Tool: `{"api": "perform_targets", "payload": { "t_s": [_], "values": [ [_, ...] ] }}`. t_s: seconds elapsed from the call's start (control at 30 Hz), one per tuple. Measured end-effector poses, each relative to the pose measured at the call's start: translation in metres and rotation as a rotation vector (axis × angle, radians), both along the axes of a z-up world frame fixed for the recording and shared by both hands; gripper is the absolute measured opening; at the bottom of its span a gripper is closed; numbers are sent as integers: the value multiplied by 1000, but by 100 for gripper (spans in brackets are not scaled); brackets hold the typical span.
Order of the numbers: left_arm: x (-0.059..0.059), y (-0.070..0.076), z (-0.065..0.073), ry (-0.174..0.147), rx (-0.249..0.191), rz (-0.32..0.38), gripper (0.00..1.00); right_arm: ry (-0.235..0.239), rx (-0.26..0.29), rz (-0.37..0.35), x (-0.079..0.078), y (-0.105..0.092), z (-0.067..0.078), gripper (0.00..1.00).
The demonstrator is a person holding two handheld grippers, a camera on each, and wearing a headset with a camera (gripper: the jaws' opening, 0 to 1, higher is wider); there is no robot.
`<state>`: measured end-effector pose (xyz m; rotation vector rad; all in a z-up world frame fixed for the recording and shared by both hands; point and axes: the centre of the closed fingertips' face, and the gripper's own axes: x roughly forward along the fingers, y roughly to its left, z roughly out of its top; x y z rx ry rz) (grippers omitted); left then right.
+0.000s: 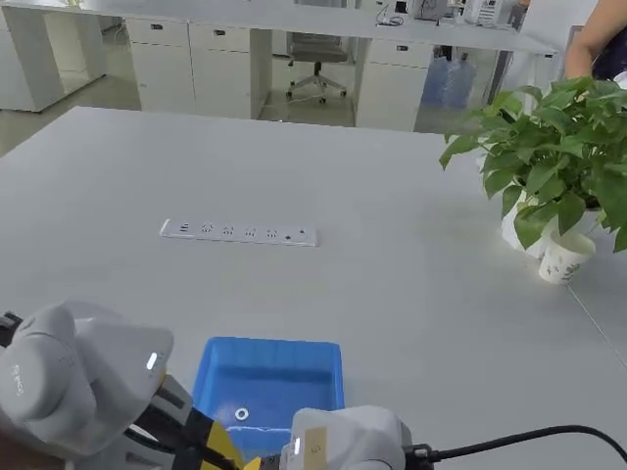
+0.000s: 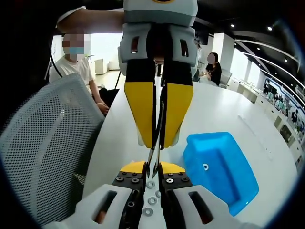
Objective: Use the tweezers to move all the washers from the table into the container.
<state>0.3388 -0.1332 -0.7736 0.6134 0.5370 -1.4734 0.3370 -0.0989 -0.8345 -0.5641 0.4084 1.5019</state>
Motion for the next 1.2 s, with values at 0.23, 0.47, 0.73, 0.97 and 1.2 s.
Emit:
{"api": "perform_targets", "payload": {
  "t_s": [0.23,0.47,0.73,0.97,1.2],
  "values": [
    [-3,-2,-6,4,-12,4,5,5,-11,1,-3,-2,-6,11],
    [-4,-3,-11,6,-15,7,5,8,-19,3,-4,-3,-11,11],
    [-4,-3,-14,5,-19,7,5,14,-23,-3,-3,-3,-14,11],
    [-4,-4,-19,8,-15,-2,5,25,-28,-8,-3,-4,-19,11],
    [-5,-4,-22,10,-12,-6,5,29,-34,-6,-4,-3,-22,11]
  ]
}}
